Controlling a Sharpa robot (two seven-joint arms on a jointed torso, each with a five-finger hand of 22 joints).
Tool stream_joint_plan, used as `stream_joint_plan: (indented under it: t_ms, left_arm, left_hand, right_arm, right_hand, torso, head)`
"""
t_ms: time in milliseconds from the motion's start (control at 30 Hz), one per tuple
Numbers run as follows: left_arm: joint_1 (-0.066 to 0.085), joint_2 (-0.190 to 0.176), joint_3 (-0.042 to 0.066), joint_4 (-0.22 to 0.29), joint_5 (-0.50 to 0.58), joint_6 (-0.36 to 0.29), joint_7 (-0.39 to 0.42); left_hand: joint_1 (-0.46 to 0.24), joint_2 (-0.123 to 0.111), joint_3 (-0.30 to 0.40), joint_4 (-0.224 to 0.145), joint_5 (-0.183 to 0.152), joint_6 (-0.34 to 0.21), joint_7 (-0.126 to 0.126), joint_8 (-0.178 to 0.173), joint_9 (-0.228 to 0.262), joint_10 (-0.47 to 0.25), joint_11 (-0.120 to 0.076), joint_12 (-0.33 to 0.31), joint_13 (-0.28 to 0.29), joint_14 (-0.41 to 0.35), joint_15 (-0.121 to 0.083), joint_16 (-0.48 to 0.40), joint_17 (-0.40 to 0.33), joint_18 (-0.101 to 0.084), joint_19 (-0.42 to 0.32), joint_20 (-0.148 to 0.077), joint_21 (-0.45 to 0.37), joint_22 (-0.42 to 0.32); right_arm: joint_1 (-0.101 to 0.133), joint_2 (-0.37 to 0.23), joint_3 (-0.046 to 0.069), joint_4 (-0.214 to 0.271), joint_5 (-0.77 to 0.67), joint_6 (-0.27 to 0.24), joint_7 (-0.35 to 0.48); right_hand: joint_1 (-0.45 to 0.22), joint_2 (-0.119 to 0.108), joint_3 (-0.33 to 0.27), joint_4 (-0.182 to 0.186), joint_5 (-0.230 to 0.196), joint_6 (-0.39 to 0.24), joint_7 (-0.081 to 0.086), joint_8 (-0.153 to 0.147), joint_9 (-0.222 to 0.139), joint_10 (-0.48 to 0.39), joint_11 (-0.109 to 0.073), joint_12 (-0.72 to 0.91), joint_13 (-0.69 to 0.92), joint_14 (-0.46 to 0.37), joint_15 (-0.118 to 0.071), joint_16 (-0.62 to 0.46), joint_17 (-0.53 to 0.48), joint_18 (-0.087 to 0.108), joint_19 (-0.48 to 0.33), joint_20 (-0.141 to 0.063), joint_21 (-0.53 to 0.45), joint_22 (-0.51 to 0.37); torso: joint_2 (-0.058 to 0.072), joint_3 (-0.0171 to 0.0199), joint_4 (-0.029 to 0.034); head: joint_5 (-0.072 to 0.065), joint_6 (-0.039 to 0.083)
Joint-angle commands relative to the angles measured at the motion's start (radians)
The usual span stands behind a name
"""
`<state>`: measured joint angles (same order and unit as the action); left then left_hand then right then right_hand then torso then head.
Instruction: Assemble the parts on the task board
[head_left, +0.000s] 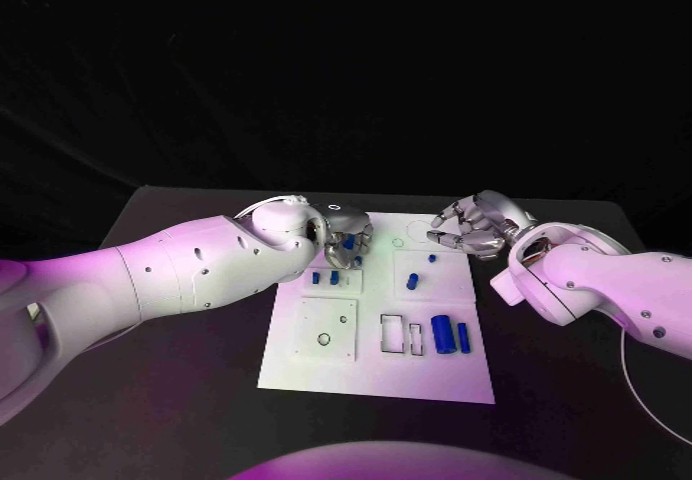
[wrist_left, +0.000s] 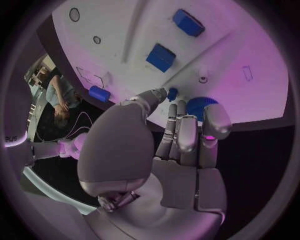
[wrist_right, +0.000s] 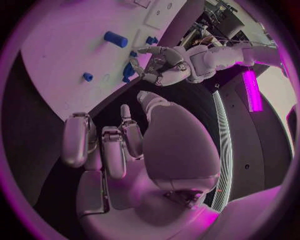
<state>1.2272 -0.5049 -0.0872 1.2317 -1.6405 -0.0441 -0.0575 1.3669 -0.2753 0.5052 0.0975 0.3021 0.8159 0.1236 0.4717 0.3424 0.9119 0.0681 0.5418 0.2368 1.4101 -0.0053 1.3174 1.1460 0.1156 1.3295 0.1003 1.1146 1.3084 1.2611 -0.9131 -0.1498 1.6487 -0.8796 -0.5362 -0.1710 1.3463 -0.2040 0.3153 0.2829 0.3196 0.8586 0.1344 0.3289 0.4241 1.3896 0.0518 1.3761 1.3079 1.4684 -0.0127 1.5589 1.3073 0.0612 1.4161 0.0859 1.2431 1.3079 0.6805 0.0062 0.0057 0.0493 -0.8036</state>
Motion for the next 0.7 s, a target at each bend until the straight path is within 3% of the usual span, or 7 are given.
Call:
stream_joint_plan:
  t_ms: [33,533,700]
  left_arm:
    - [-0.002,0.007,0.001,-0.007,-0.018,0.038,-0.006]
    - [-0.015,0.027,0.002,-0.039,-0.01,0.047,-0.001]
    - [-0.018,0.03,0.002,-0.041,-0.001,0.046,0.004]
  left_hand:
    - [0.0,0.011,0.005,-0.001,0.004,0.009,0.001,-0.005,-0.001,0.007,0.001,-0.007,-0.003,0.006,-0.002,0.005,0.001,-0.015,0.008,-0.002,0.006,0.013]
    - [0.006,0.031,0.033,-0.023,-0.023,0.043,0.001,-0.025,-0.003,0.044,-0.003,-0.021,-0.025,0.028,-0.006,0.032,0.026,-0.021,0.023,-0.005,0.041,0.04]
    - [0.008,0.047,0.045,-0.035,-0.033,0.073,0.0,-0.028,0.0,0.077,-0.007,-0.021,-0.031,0.043,-0.006,0.05,0.046,-0.026,0.038,-0.005,0.068,0.059]
  right_arm:
    - [0.0,0.002,0.0,0.002,-0.005,0.006,0.007]
    - [0.0,0.005,0.0,0.0,-0.005,0.007,0.008]
    - [0.0,0.005,0.0,0.0,-0.005,0.007,0.008]
  right_hand:
    - [-0.008,-0.001,0.004,0.0,0.006,-0.007,-0.002,0.005,0.001,-0.007,-0.002,-0.003,0.016,0.091,-0.008,-0.006,0.217,0.02,-0.008,0.0,-0.005,0.036]
    - [-0.008,0.0,0.006,0.0,0.007,-0.007,-0.003,0.005,0.002,-0.005,-0.002,-0.002,0.017,0.091,-0.008,-0.006,0.217,0.02,-0.007,0.0,-0.004,0.037]
    - [-0.008,0.0,0.006,0.0,0.007,-0.007,-0.003,0.005,0.002,-0.005,-0.002,-0.002,0.017,0.091,-0.008,-0.006,0.217,0.02,-0.007,0.0,-0.004,0.037]
  torso:
    - [0.0,-0.0002,0.0011]
    - [-0.001,0.0001,0.0006]
    - [-0.001,0.0004,0.0008]
  head:
    - [0.0,-0.001]
    - [0.0,-0.004]
    - [-0.002,-0.004]
